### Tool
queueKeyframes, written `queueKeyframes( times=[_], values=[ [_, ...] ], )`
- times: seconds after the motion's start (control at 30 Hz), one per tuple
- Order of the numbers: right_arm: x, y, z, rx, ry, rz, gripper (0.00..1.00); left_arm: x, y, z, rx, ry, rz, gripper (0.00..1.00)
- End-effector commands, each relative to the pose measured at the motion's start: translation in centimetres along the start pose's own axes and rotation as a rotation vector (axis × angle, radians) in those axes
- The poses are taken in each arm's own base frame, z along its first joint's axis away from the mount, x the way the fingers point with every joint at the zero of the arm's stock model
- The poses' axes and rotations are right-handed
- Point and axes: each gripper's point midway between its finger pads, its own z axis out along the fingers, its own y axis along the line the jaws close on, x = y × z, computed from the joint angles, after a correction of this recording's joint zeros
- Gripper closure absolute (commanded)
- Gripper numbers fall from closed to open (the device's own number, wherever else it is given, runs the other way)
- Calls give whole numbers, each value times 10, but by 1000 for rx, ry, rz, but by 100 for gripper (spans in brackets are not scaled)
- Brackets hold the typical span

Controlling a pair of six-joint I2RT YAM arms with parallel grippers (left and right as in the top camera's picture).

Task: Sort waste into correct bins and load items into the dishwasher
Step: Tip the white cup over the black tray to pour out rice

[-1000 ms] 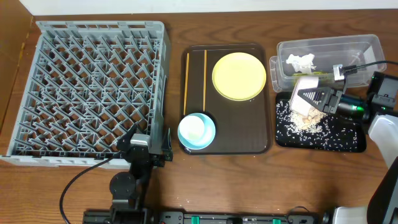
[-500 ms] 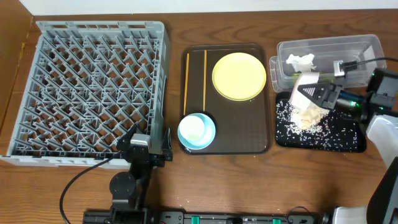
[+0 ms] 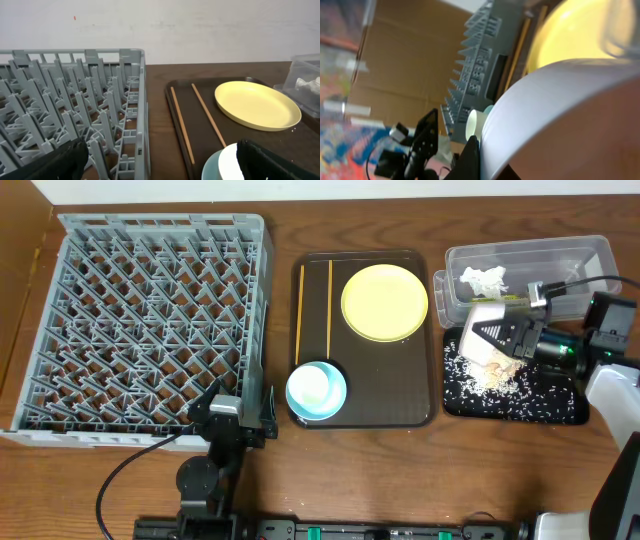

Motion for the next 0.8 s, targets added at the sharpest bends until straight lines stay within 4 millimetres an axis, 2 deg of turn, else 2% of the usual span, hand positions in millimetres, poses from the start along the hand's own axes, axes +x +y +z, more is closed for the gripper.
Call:
queueKeyframes(
  times=[0.0,0.03,0.1,0.13,0.2,0.23,0.3,0.33,0.53,0.6,0.63,0.7,0.73,0.77],
  values=[
    [0,-23,3,146,-26,128,99,15,-1,1,9,41,-10,5],
    [0,-20,3,131,-21,108,99,15,-1,1,8,41,-10,5],
    [7,16,8,-65,43,-109,99,15,-1,1,8,41,-10,5],
    [7,15,10,-58,46,-114,99,15,-1,1,8,41,-10,5],
    [3,-23,9,160,-12,118,99,15,-1,1,8,41,-10,5],
    [6,-34,8,220,-27,212,99,15,-1,1,8,41,-10,5],
    [15,2,19,24,61,38,99,15,-1,1,8,41,-10,5],
    [20,11,24,-14,87,17,99,15,-1,1,8,41,-10,5],
    [25,11,35,2,111,-46,99,15,-1,1,8,41,-10,5],
    [27,22,36,-64,126,-142,99,15,-1,1,9,41,-10,5],
    [24,16,36,-26,113,-120,99,15,-1,1,8,41,-10,5],
    [16,-9,32,121,57,85,99,15,-1,1,8,41,-10,5],
    [13,-8,30,113,49,84,99,15,-1,1,9,41,-10,5],
    [11,2,30,54,58,6,99,15,-1,1,8,41,-10,5]
  ],
)
